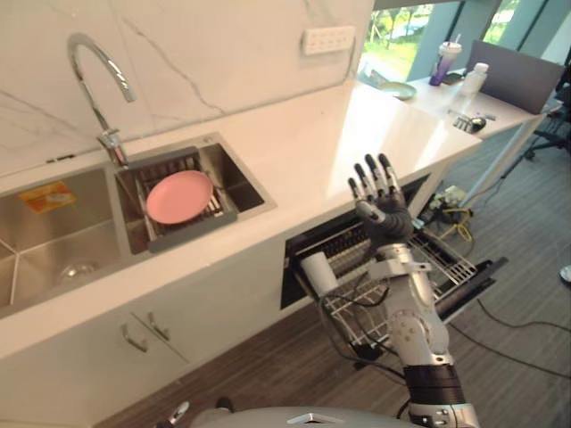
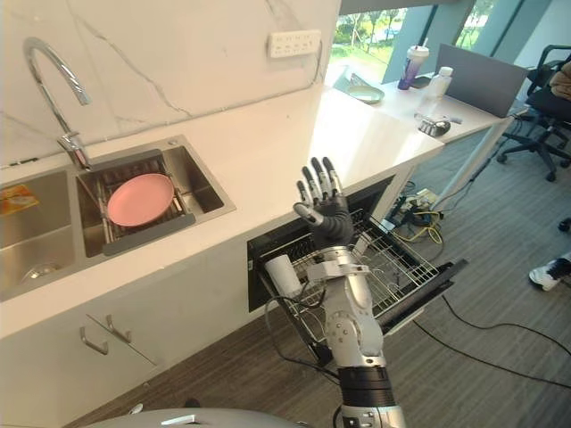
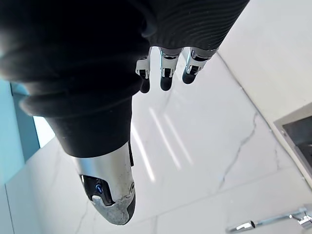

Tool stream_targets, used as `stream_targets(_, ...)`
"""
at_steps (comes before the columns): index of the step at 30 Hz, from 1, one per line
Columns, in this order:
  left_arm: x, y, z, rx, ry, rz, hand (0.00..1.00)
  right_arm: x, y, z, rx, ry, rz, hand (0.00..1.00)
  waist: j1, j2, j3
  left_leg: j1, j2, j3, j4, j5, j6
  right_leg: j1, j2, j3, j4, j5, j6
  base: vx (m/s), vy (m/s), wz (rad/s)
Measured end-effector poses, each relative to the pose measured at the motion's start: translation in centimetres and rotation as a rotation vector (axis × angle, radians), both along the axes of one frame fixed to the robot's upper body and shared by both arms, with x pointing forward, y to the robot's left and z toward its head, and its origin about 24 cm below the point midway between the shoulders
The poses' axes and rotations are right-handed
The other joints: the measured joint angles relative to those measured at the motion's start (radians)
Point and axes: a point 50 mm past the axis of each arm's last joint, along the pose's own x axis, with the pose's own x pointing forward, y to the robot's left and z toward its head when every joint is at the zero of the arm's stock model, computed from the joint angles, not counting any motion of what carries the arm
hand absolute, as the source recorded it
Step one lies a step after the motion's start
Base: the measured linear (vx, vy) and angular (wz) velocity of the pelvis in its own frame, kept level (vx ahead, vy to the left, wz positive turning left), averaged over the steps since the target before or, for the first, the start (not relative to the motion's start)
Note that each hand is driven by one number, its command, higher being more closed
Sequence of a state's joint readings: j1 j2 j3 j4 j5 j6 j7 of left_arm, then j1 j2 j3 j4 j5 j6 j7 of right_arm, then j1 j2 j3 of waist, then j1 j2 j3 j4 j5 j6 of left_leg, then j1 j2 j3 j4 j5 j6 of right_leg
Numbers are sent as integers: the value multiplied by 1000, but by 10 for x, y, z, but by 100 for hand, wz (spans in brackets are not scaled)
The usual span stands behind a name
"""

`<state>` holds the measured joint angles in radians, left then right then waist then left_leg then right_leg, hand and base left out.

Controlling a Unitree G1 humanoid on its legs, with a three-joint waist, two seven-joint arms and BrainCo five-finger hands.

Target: Walk over to the sink, pick up the cup, carry it to the dishwasher, place the cup inside the dishwasher, then close the dishwasher door

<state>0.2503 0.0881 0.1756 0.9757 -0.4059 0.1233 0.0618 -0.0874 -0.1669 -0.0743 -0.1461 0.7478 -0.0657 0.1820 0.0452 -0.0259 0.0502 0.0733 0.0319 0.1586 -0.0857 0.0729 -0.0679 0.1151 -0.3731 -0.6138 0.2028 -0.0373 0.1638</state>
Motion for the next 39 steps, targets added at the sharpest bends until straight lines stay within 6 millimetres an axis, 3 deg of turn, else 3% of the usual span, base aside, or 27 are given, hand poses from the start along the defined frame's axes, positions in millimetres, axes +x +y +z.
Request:
stream_targets(1, -1, -1, -1, 2, 14, -29, 0, 1, -7, -5, -1, 27, -31, 0, -6, 3, 1, 12, -12, -20, 0, -7, 11, -23, -37, 18, 96, -8, -46, 36, 158, 40)
stream_targets(2, -3, -1, -1, 5, 30, -49, 0, 2, -11, -12, 0, 62, -57, 0, -18, 7, 0, 21, -22, -30, 0, -9, 18, -74, -71, 64, 222, 2, -148, 12, 169, 45)
stream_targets(3, -5, 0, -2, 7, 41, -55, 0, 1, -13, -17, 6, 84, -69, 0, -24, 5, 1, 28, -26, -43, 1, -12, 25, -129, -88, 128, 329, 46, -247, 4, 197, 51)
stream_targets(4, -8, 5, -1, 20, 54, -52, 0, 0, -14, -20, 18, 95, -75, 0, -27, -10, 7, 40, -29, -63, 1, -22, 40, -186, -85, 247, 427, 131, -286, 19, 188, 59)
stream_targets(5, -10, 11, -1, 39, 77, -48, 0, -2, -11, -23, 34, 101, -72, 0, -41, -15, 17, 48, -26, -103, 2, -21, 58, -225, -54, 363, 486, 122, -220, 27, 103, 61)
stream_targets(6, -10, 14, -1, 50, 93, -46, 0, -4, -9, -25, 46, 106, -68, 0, -46, -29, 19, 49, -17, -123, 2, -22, 63, -227, -12, 406, 487, 44, -161, 39, 16, 78)
stream_targets(7, -10, 18, 0, 60, 114, -28, 0, -11, -7, -26, 57, 105, -65, 0, -50, -49, 27, 45, -1, -163, 7, -24, 68, -225, 89, 465, 437, -74, -122, 69, -17, 80)
stream_targets(8, -8, 21, 0, 67, 122, -25, 0, -18, -6, -25, 59, 91, -57, 0, -51, -63, 34, 36, 7, -194, 8, -23, 72, -231, 177, 505, 348, -123, -103, 69, -12, 74)
stream_targets(10, -8, 22, 0, 81, 141, -43, 0, -24, -3, -24, 91, 75, 1, 0, -64, -66, 37, 1, -1, -221, 35, -24, 72, -247, 261, 560, 224, -122, -85, 11, -37, 61)
stream_targets(11, -8, 22, 0, 90, 145, -42, 0, -28, -1, -26, 121, 86, 37, 0, -67, -69, 38, 0, -26, -235, 37, -27, 76, -240, 271, 583, 165, -114, -85, -27, -68, 65)
stream_targets(13, -6, 24, 2, 121, 144, -58, 0, -32, 4, -29, 139, 97, 72, 0, -70, -76, 35, 17, -65, -240, 31, -29, 76, -209, 254, 571, 100, -118, -95, 55, -119, 69)
stream_targets(14, -3, 23, 2, 134, 137, -44, 0, -32, 7, -27, 150, 91, 89, 0, -67, -87, 29, 20, -81, -237, 27, -30, 72, -208, 243, 565, 86, -92, -94, 109, -127, 62)
stream_targets(15, -2, 20, 2, 130, 131, -28, 0, -32, 7, -25, 153, 82, 89, 0, -62, -85, 21, 26, -78, -225, 26, -24, 63, -212, 239, 553, 84, -92, -94, 165, -95, 37)
stream_targets(16, 0, 14, 1, 125, 126, -6, 0, -32, 8, -17, 149, 48, 95, 0, -47, -54, 20, 13, -59, -202, 33, -18, 50, -213, 247, 543, 74, -79, -97, 118, -37, 13)
stream_targets(17, -9, 22, 3, 203, 177, -36, 0, -31, 5, -8, 151, 1, 73, 0, -57, -80, -10, 48, -21, -161, 1, -48, 35, -82, 290, 543, -133, 24, -88, 97, -22, 4)
stream_targets(22, -10, 22, 3, 206, 181, -41, 0, -31, 5, -8, 151, 2, 74, 0, -55, -80, -12, 44, -21, -164, 1, -48, 35, -82, 289, 536, -138, 24, -89, 0, 0, 2)
stream_targets(27, -8, 23, 3, 250, 200, -151, 0, -31, 9, -9, 142, 17, 55, 0, -53, -77, -25, 13, -16, -155, 1, -40, 43, -75, 284, 493, -186, 46, -91, -6, -4, 16)
stream_targets(31, -12, 24, 3, 294, 240, -240, 0, -27, 8, -13, 166, 67, -40, 0, -40, -66, -18, 4, -3, -75, 1, -30, 38, -63, 275, 453, -236, 56, -86, -7, 0, 5)
stream_targets(36, -14, 24, 3, 341, 271, -323, 0, -20, -1, -18, 173, 130, -195, 0, -31, -73, -19, -19, -5, -51, 7, -37, 32, -139, 244, 389, -148, 40, -93, 24, 9, -15)
stream_targets(39, -15, 21, 2, 339, 290, -393, 0, -22, -17, -17, 159, 129, -306, 0, -43, -55, 14, 2, -16, -61, 7, -51, 44, -207, 204, 378, 67, -8, -98, 1, 7, 6)
